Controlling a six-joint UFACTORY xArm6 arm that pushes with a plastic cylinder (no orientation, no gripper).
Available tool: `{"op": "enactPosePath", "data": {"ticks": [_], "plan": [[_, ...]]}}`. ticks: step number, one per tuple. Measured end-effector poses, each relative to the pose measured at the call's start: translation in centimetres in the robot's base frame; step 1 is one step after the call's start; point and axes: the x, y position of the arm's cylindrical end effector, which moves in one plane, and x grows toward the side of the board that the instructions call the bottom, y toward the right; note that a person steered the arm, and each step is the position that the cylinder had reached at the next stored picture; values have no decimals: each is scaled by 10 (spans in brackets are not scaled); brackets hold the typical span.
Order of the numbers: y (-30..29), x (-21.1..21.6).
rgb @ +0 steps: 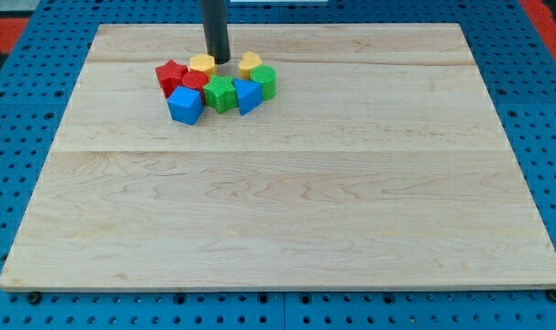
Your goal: Slide the yellow heart left to the green circle
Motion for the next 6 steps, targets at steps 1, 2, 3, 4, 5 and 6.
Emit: {"op": "enactPosePath", "data": {"ticks": [1,2,3,4,5,6], "plan": [[30,-9],[50,-8],[53,16],[47,24],[65,17],[72,-9]]}}
